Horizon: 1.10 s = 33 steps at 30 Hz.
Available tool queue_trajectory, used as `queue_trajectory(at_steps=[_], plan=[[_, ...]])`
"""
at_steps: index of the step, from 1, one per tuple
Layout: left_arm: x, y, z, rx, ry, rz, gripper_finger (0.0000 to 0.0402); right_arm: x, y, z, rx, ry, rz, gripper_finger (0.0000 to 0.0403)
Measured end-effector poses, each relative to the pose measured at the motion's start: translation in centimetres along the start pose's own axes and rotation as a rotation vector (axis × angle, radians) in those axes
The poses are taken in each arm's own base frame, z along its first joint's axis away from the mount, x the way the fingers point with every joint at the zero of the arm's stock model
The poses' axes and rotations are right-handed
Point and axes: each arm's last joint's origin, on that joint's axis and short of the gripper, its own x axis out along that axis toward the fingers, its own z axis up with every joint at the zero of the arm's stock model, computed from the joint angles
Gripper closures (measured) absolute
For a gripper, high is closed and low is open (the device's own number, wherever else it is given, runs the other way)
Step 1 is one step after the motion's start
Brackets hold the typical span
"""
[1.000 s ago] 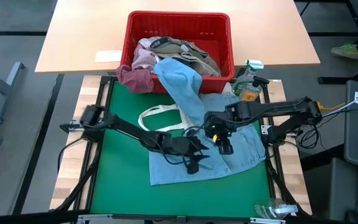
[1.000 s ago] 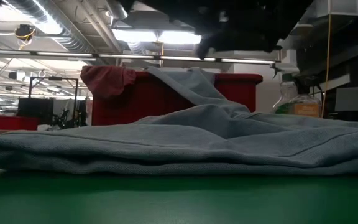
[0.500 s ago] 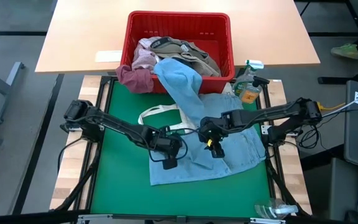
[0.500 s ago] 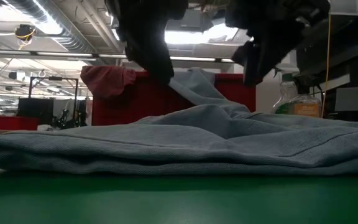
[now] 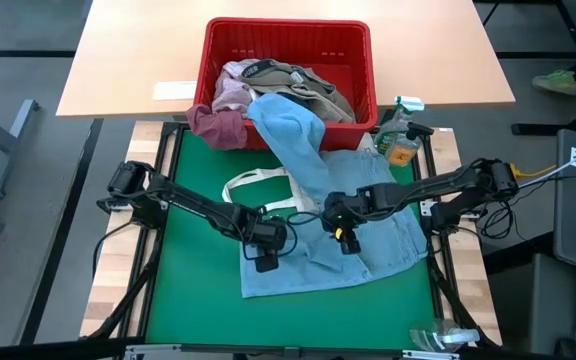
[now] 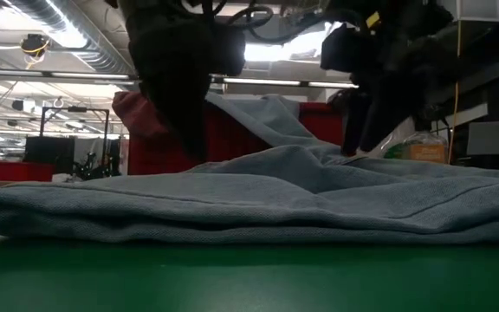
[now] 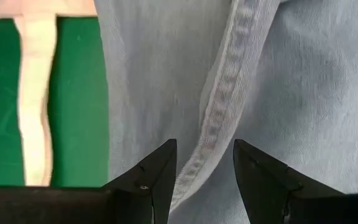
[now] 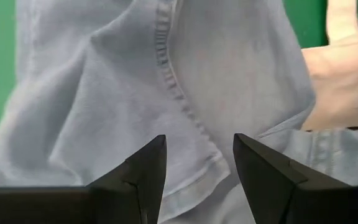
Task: Fold Laundry from Bin
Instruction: Fold the blue pants from the red laundry basket
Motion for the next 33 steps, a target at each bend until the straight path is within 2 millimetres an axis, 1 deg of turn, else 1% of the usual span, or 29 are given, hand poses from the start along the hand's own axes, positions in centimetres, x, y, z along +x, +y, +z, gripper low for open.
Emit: queue_trajectory(at_steps=[6,9,16,19,21,23,26,29,30,31,33], plan=[[1.2,0.1,-0.8,-0.005,-0.027,-0.031,0.025,1.4,-0.1,-0.1,-0.011,0.014,-0.002,0.0215],[1.5,0.1,-1.1,-0.006,-0.028,-0.049,0.025,2.5,-0.2,-0.3,-0.008,0.049,0.002,0.0215],[1.6,0.1,-1.1,-0.008,-0.033,-0.053,0.025,5.0,-0.3,-0.8,-0.041,0.122,0.013,0.0215],[1.6,0.1,-1.1,-0.008,-0.033,-0.053,0.025,5.4,-0.3,-0.9,-0.049,0.14,0.019,0.0221],[1.6,0.1,-1.1,-0.008,-0.032,-0.052,0.0251,5.4,-0.3,-0.9,-0.048,0.14,0.023,0.0238],[1.6,0.1,-1.1,-0.009,-0.031,-0.052,0.0252,5.4,-0.3,-0.9,-0.047,0.143,0.025,0.0265],[1.6,0.1,-1.2,-0.012,-0.025,-0.052,0.0269,5.2,-0.3,-0.9,-0.044,0.158,0.024,0.0322],[1.6,0.3,-1.4,-0.018,0.0,-0.04,0.03,4.8,-0.4,-0.6,-0.047,0.169,-0.017,0.0383],[1.6,0.3,-1.5,-0.028,0.009,-0.035,0.0311,4.5,-0.5,-0.5,-0.048,0.175,-0.036,0.0392],[1.6,0.4,-1.6,-0.037,0.022,-0.028,0.0322,4.2,-0.5,-0.4,-0.047,0.18,-0.057,0.0393],[1.6,0.5,-1.9,-0.06,0.053,-0.011,0.0345,3.5,-0.7,-0.1,-0.016,0.17,-0.114,0.0383]])
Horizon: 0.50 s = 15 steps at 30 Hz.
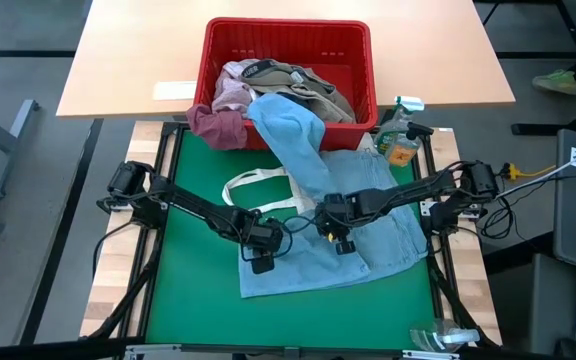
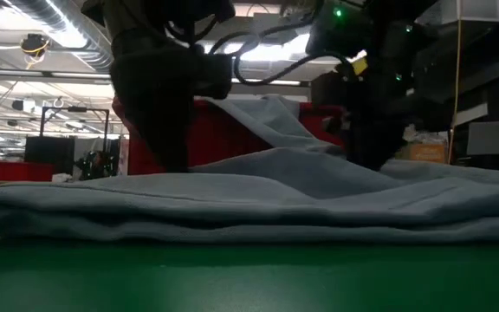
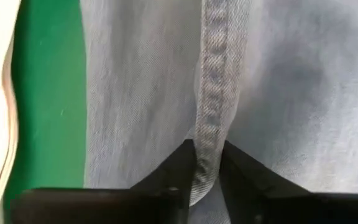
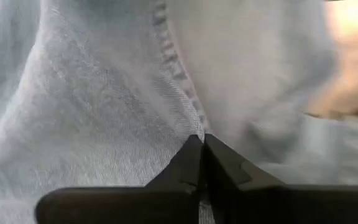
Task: Fold Laundry from Bin
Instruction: Fold the blue pants from the red laundry basket
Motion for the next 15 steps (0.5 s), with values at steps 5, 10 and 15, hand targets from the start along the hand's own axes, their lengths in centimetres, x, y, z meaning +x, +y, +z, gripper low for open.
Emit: queue_trajectory(at_steps=[5,10,15], plan=[[-0.2,0.3,-0.5,-0.052,0.046,0.031,0.0392,-1.8,-0.5,0.2,0.115,0.001,-0.145,0.0389],[-0.3,0.6,-0.8,-0.116,0.062,0.081,0.039,-1.7,-0.7,-0.4,0.276,0.043,-0.219,0.0391],[-0.3,1.0,-0.8,-0.187,0.011,0.184,0.0391,-1.0,-0.5,-1.1,0.369,0.096,-0.227,0.0389]])
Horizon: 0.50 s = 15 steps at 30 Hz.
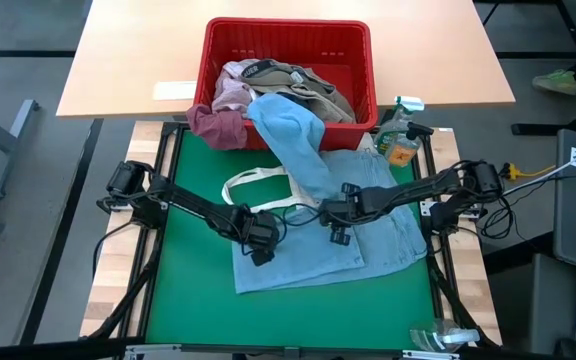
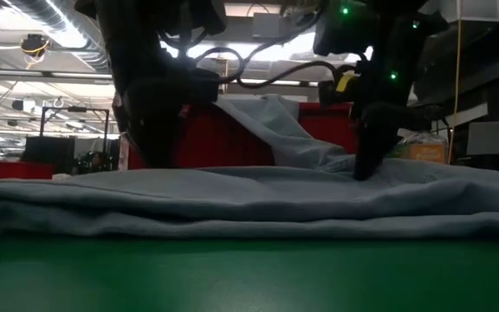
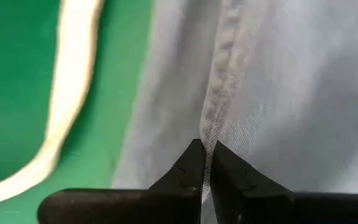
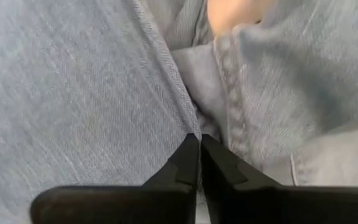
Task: Fold Laundry from Bin
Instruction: Fold the blue pants from the red laundry basket
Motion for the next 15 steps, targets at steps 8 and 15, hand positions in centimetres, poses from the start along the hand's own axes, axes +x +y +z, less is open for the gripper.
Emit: queue_trajectory(at_steps=[8,15], plan=[[0.1,0.8,0.7,-0.013,-0.095,0.119,0.0391,0.4,0.0,-0.4,0.0,0.012,-0.006,0.0395],[0.4,1.4,1.5,0.019,-0.113,0.117,0.0374,0.4,0.0,-0.5,-0.001,0.018,-0.007,0.0384]])
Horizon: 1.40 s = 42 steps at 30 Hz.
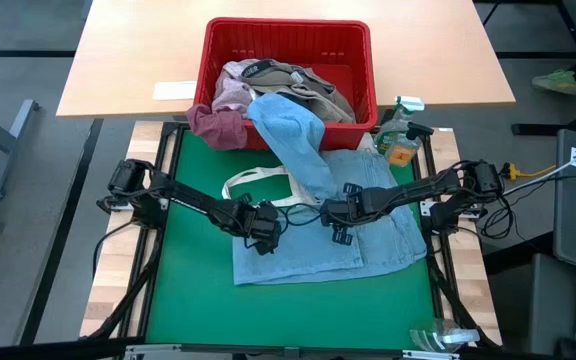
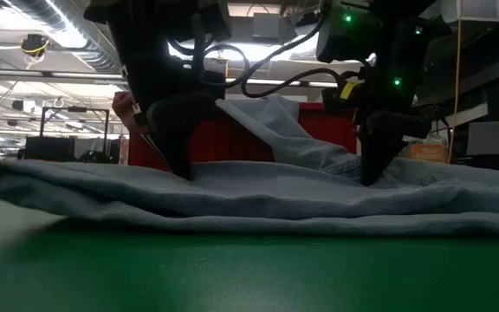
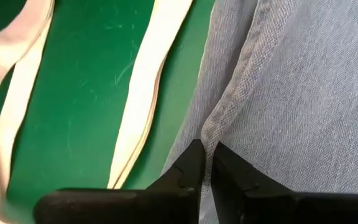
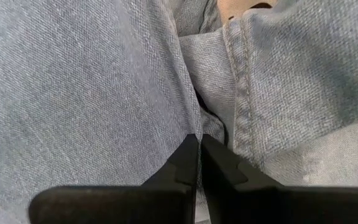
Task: Fold Laundry from Bin
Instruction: Fold the blue pants from the red laundry basket
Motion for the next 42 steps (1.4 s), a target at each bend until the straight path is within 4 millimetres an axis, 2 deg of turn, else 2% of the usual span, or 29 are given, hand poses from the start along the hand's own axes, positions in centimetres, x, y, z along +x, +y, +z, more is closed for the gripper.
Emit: queue_trajectory(at_steps=[6,10,16,20,23,28,33,36,42], plan=[[0.1,0.0,0.2,-0.017,-0.011,-0.008,0.0317,0.0,0.0,0.0,0.0,-0.001,0.001,0.0388],[0.1,-0.1,0.2,-0.022,0.008,-0.034,0.0296,0.0,0.0,0.0,-0.002,-0.002,0.001,0.0378],[-0.4,-0.1,0.2,-0.025,0.047,-0.115,0.0298,0.0,0.0,0.0,-0.009,-0.005,0.001,0.0321],[-1.9,0.0,1.0,-0.04,0.029,-0.175,0.0306,-0.3,0.0,0.2,-0.016,-0.001,-0.001,0.0277],[-3.2,0.0,1.7,-0.054,0.013,-0.229,0.0307,-1.2,-0.2,0.7,-0.02,0.013,-0.01,0.026],[-4.6,0.1,2.0,-0.059,-0.007,-0.276,0.0307,-3.4,-0.5,1.9,-0.046,0.017,-0.023,0.0257],[-4.8,0.3,1.9,-0.054,0.005,-0.272,0.0307,-5.1,-0.7,3.1,-0.058,-0.02,-0.017,0.0259],[-4.9,0.0,1.7,-0.042,0.038,-0.309,0.0308,-5.5,-0.6,3.3,-0.061,-0.024,0.028,0.0259],[-6.0,-1.8,0.3,-0.024,0.1,-0.428,0.0308,-5.2,0.4,2.9,-0.067,0.023,0.263,0.026]])
